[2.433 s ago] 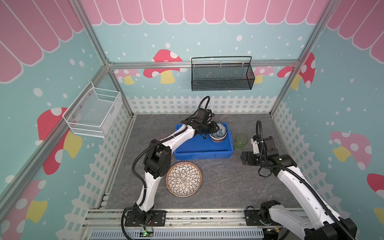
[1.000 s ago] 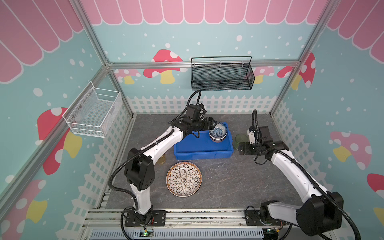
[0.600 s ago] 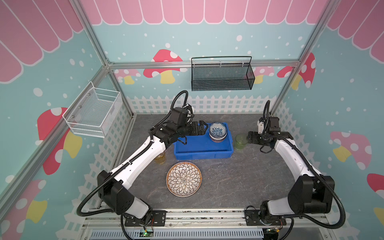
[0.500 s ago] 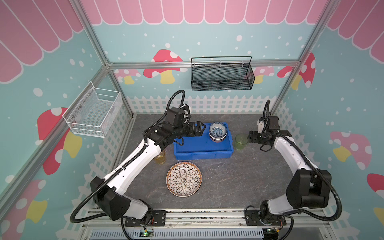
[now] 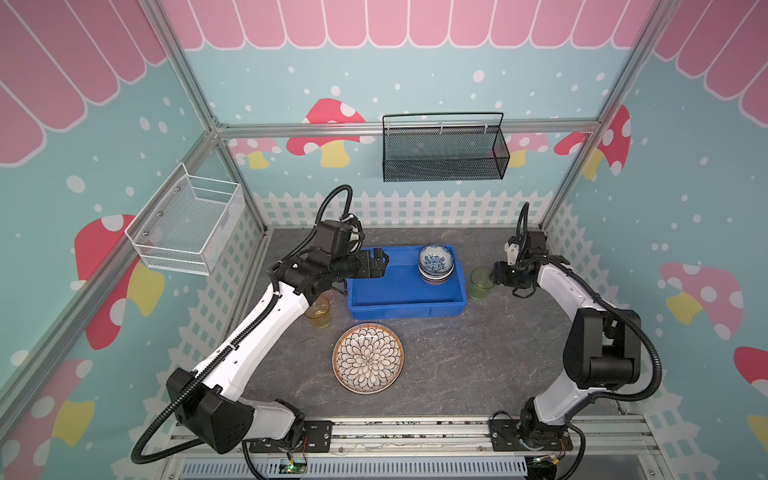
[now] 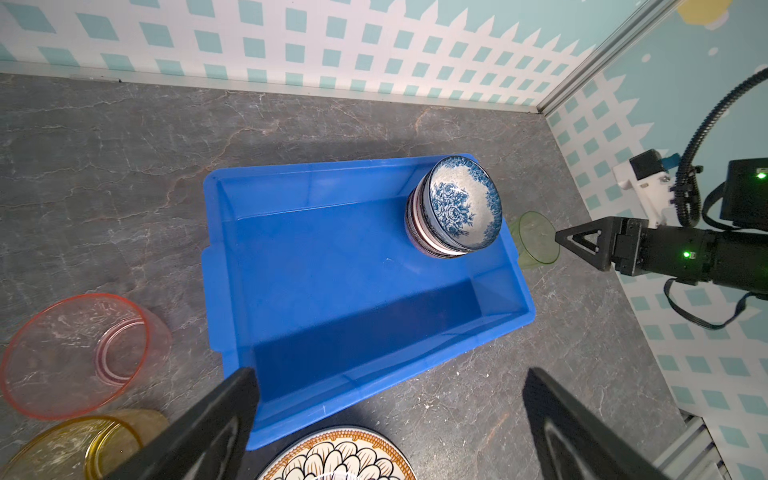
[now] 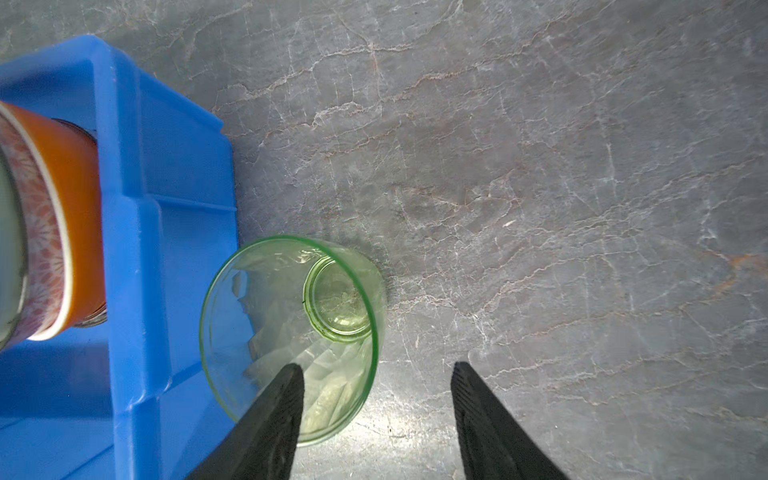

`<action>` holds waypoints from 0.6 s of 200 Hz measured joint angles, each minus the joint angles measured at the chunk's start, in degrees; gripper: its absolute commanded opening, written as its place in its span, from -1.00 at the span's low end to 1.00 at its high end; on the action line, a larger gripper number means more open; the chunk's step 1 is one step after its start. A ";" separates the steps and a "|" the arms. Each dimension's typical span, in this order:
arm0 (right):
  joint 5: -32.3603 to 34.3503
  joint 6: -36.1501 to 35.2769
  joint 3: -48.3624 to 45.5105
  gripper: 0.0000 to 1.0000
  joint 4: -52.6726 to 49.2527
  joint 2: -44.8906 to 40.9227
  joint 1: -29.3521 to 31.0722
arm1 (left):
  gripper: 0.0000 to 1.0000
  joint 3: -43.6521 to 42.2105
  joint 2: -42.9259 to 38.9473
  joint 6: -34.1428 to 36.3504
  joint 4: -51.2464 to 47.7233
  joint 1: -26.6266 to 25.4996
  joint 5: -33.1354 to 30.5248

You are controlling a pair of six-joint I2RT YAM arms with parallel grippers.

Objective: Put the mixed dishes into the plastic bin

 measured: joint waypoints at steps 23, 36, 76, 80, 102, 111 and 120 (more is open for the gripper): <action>0.02 -0.13 0.11 0.00 0.57 1.22 0.00 | 0.99 -3.56 -2.25 -0.61 0.37 0.00 -0.02; 0.07 -0.11 0.13 -0.04 0.76 1.66 0.00 | 0.99 -5.35 -3.21 -0.87 0.42 0.00 -0.02; 0.52 -0.11 0.57 -0.17 1.11 2.89 0.00 | 0.99 -9.49 -5.49 -1.42 0.15 0.13 -0.15; 0.55 -0.02 0.66 -0.19 1.11 2.97 0.00 | 0.99 -9.70 -5.75 -1.44 0.15 0.13 -0.22; 0.81 -0.20 0.98 -0.29 1.40 3.52 0.00 | 0.99 -10.62 -6.99 -1.66 0.11 0.22 -0.28; 0.92 -0.39 1.01 -0.32 1.46 3.65 0.00 | 0.99 -10.75 -7.34 -1.77 0.17 0.24 -0.31; 1.07 -0.46 1.01 -0.35 1.51 3.80 0.00 | 0.99 -10.84 -7.54 -1.99 0.20 0.31 -0.31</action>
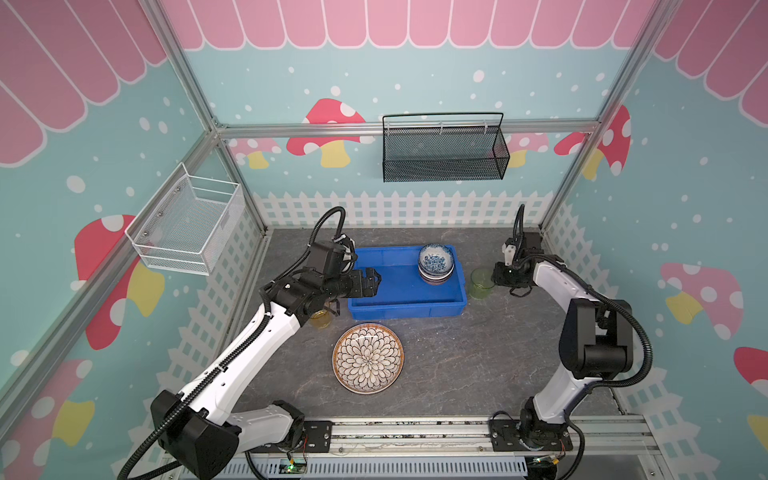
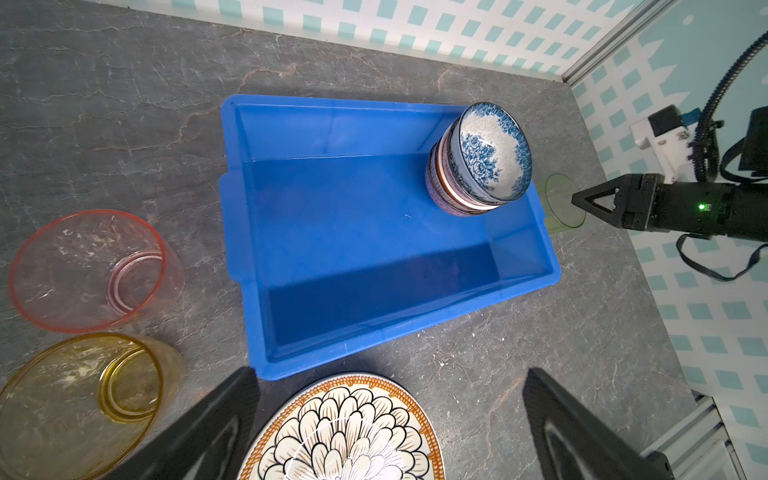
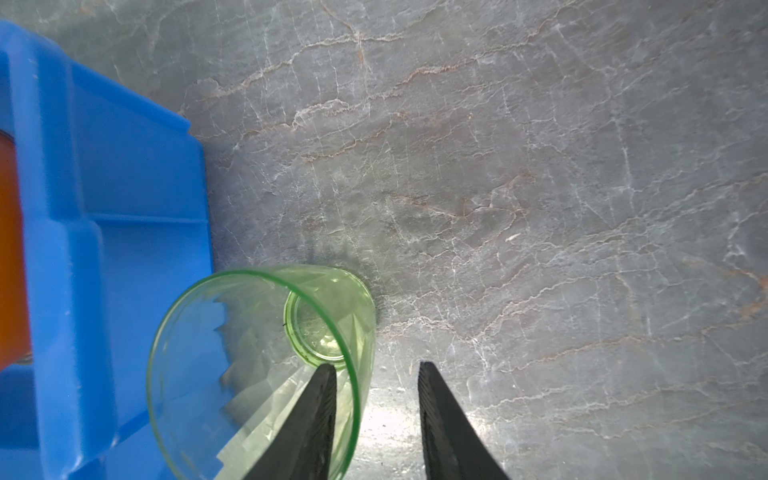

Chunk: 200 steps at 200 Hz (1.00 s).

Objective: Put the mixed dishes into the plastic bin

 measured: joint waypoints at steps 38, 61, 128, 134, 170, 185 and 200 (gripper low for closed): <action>0.48 -0.07 0.07 -0.44 0.02 0.66 0.13 | 0.99 -0.20 -0.04 -0.81 0.00 0.17 0.04; 0.52 -0.20 0.09 -0.49 0.07 0.68 0.44 | 0.99 -0.61 -0.04 -1.22 0.20 0.17 0.07; 0.50 -0.70 1.18 -0.67 0.20 2.45 1.18 | 0.99 -1.18 -0.04 -2.12 0.59 0.17 0.24; 0.50 -0.76 1.25 -0.71 0.20 2.64 1.20 | 0.99 -1.18 -0.04 -2.14 0.70 0.17 0.26; 0.98 -1.27 1.73 -0.88 0.07 3.23 1.90 | 0.98 -1.53 -0.04 -2.23 1.09 0.17 0.26; 1.25 -1.40 1.90 -0.93 -0.13 3.23 2.16 | 0.98 -1.66 -0.04 -2.23 1.14 0.17 0.26; 1.79 -1.53 2.05 -1.00 -0.48 3.23 2.36 | 0.99 -1.79 -0.04 -2.23 1.22 0.17 0.26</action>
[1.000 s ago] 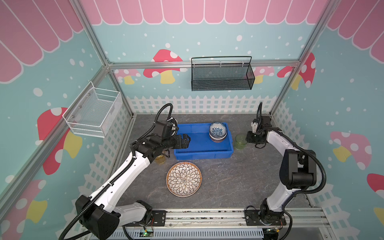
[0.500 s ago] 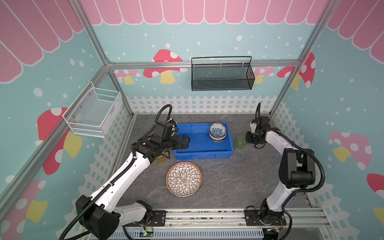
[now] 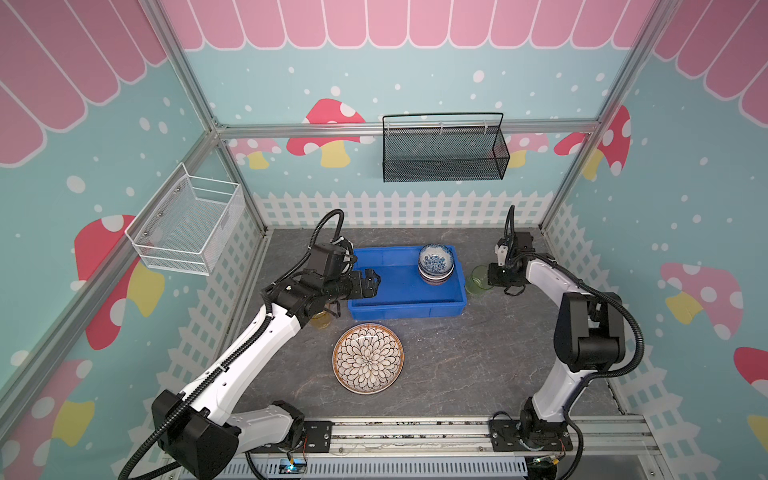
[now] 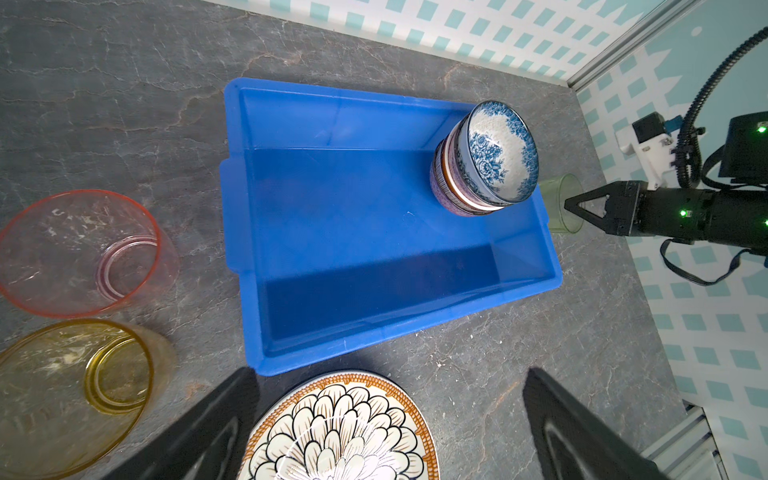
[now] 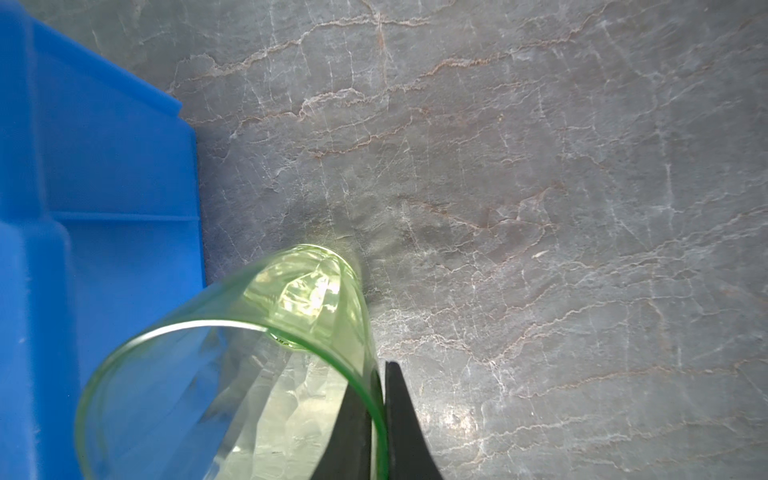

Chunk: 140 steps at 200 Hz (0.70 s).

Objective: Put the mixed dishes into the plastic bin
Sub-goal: 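Lift the green tumbler toward the left gripper while the left gripper approaches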

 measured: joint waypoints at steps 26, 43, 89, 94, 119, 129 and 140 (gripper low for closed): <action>1.51 -0.44 0.63 -1.00 -1.42 -0.09 0.59 | 0.99 -0.22 0.00 -0.02 0.07 0.02 0.00; 2.51 -0.94 0.70 -1.00 -2.67 -0.50 0.74 | 0.99 -0.24 0.00 -0.02 0.04 0.02 0.00; 4.00 -1.73 0.70 -1.00 -6.75 -5.14 1.22 | 0.99 -0.24 0.00 -0.07 0.07 0.02 0.13; 4.15 -1.73 0.70 -1.00 -7.10 -6.10 1.31 | 0.99 -0.24 0.00 -0.07 0.07 0.02 0.20; 4.02 -1.92 0.70 -1.00 -8.37 -11.17 2.10 | 0.99 -0.24 0.00 -0.07 0.07 0.02 0.20; 4.04 -1.92 0.70 -1.00 -8.90 -12.96 2.58 | 0.99 -0.24 0.00 -0.07 0.07 0.02 0.22; 3.98 -1.92 0.70 -1.00 -9.66 -14.67 3.17 | 0.99 -0.24 0.02 -0.24 0.07 0.02 0.24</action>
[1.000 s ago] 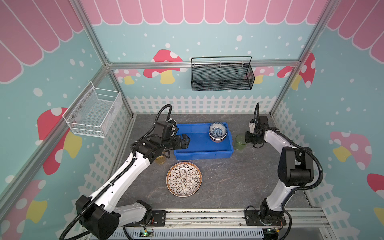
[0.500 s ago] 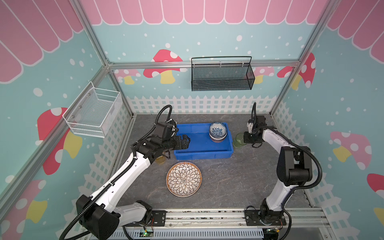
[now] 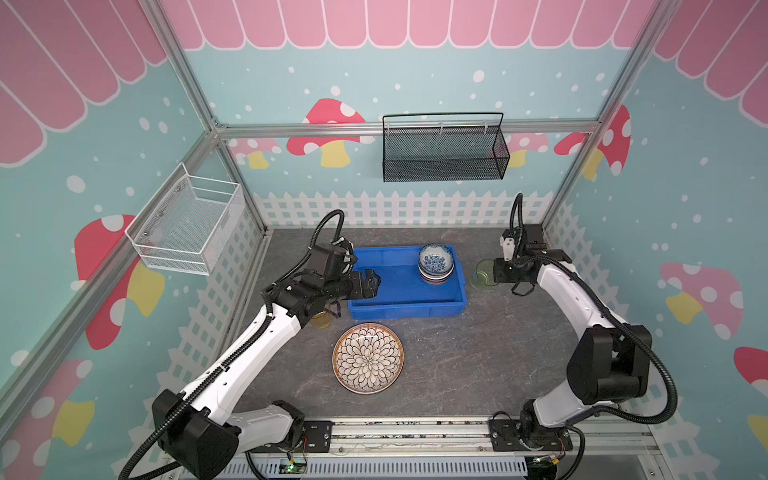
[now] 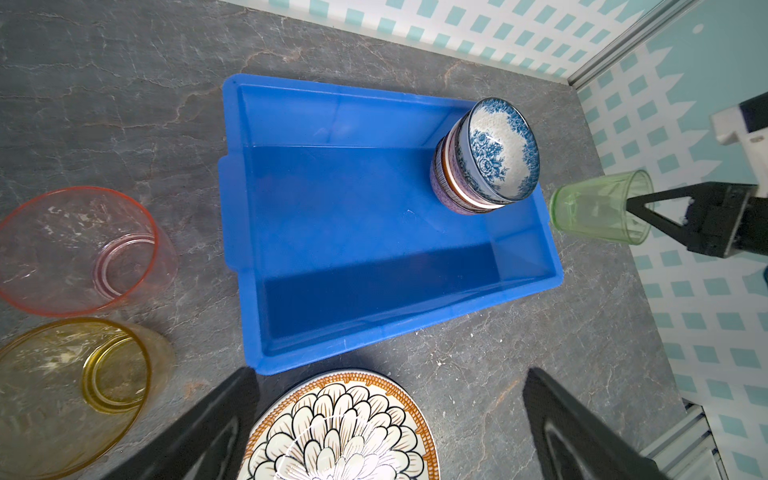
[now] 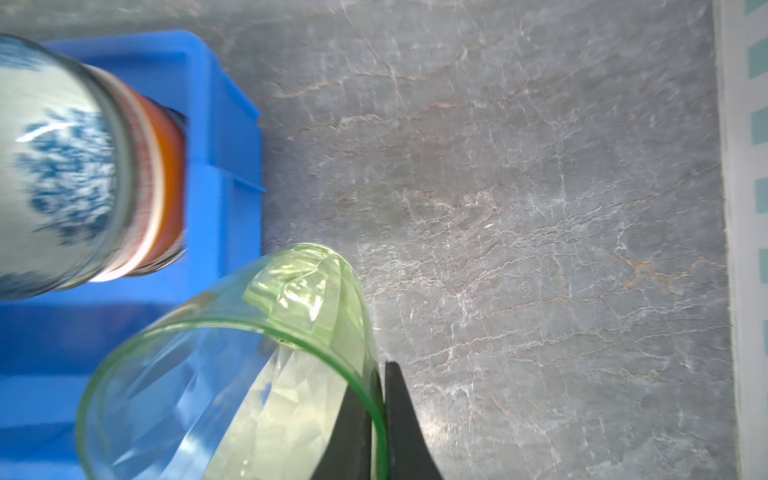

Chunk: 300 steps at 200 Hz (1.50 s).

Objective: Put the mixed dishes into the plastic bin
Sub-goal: 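Lift the green tumbler toward the left gripper while the left gripper approaches, then lower the green tumbler into the bin beside the bowl stack with the right gripper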

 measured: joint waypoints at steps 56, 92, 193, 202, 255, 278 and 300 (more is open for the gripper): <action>0.07 0.04 0.00 -1.00 -4.87 -4.98 6.32 | 0.98 2.27 0.33 -1.46 -0.04 -3.67 -1.09; 0.17 0.81 0.00 -1.00 -7.43 -6.97 12.04 | 0.99 5.81 1.99 -2.43 0.02 -9.60 -3.43; -1.68 4.09 -0.02 -1.00 -6.56 -6.97 20.79 | 0.95 11.47 14.40 -5.11 1.81 -17.92 -5.01; -1.75 4.24 -0.02 -1.00 -6.27 -6.75 21.20 | 0.93 12.02 15.15 -5.22 2.14 -18.21 -5.01; -1.77 4.63 -0.02 -1.00 -5.18 -5.03 22.67 | 0.80 14.27 18.16 -5.55 2.80 -19.08 -5.01; -1.73 4.63 -0.02 -1.00 -4.66 -4.94 22.67 | 0.71 15.56 19.74 -5.53 2.99 -19.30 -5.03; -1.64 4.63 -0.02 -1.00 -4.33 -4.92 22.93 | 0.66 16.61 21.33 -5.46 2.95 -19.50 -5.31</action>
